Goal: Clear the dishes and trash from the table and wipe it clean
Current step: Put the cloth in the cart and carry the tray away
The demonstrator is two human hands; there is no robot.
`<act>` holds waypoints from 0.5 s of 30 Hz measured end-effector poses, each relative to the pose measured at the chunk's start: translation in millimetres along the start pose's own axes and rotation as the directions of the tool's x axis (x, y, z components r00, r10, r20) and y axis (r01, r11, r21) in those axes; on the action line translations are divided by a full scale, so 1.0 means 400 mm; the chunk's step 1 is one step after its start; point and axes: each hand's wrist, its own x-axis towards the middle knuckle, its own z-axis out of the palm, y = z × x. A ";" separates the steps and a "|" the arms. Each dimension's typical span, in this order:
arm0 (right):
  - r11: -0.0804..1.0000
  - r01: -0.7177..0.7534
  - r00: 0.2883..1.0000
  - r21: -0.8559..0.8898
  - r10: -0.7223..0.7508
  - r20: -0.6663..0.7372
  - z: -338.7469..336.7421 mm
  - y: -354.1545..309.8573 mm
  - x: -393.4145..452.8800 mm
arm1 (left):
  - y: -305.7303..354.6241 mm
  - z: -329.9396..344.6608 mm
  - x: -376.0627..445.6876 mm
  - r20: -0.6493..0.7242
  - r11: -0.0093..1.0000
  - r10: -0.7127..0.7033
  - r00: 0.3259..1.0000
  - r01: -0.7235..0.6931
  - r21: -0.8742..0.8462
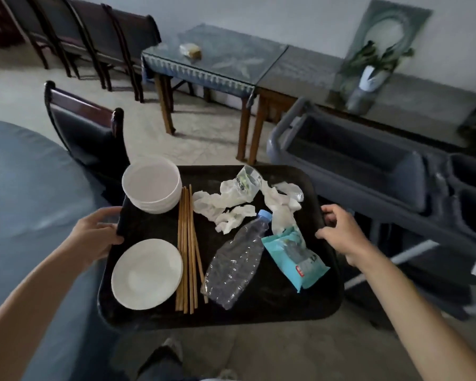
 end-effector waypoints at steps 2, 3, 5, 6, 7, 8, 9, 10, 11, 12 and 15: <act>0.999 -0.028 0.998 0.040 0.030 -0.058 -0.088 0.022 0.009 | 0.074 0.078 0.029 0.075 0.998 0.042 0.996 -0.045 0.034; 0.997 -0.044 0.995 0.056 0.049 -0.087 -0.129 0.034 0.018 | 0.111 0.119 0.043 0.105 0.996 0.062 0.993 -0.069 0.057; 0.993 -0.083 0.987 0.088 0.094 -0.134 -0.204 0.055 0.041 | 0.194 0.204 0.073 0.149 0.992 0.095 0.984 -0.107 0.074; 0.989 -0.100 0.981 0.105 0.116 -0.155 -0.240 0.066 0.058 | 0.237 0.247 0.084 0.177 0.991 0.104 0.979 -0.118 0.069; 0.985 -0.116 0.975 0.126 0.137 -0.173 -0.274 0.077 0.076 | 0.279 0.295 0.096 0.215 0.990 0.110 0.970 -0.127 0.066; 0.979 -0.134 0.969 0.152 0.162 -0.187 -0.306 0.090 0.098 | 0.318 0.341 0.112 0.249 0.989 0.112 0.962 -0.132 0.068; 0.974 -0.149 0.962 0.170 0.182 -0.205 -0.336 0.100 0.119 | 0.358 0.385 0.130 0.273 0.988 0.112 0.955 -0.138 0.075; 0.972 -0.161 0.956 0.172 0.197 -0.220 -0.365 0.109 0.142 | 0.396 0.429 0.153 0.288 0.986 0.118 0.951 -0.147 0.081; 0.969 -0.172 0.948 0.176 0.212 -0.238 -0.392 0.124 0.170 | 0.432 0.473 0.177 0.298 0.983 0.125 0.946 -0.160 0.094; 0.964 -0.188 0.938 0.188 0.233 -0.256 -0.421 0.133 0.196 | 0.468 0.518 0.202 0.312 0.979 0.131 0.941 -0.173 0.109; 0.949 -0.217 0.919 0.229 0.278 -0.281 -0.499 0.148 0.276 | 0.571 0.656 0.269 0.347 0.966 0.157 0.925 -0.216 0.139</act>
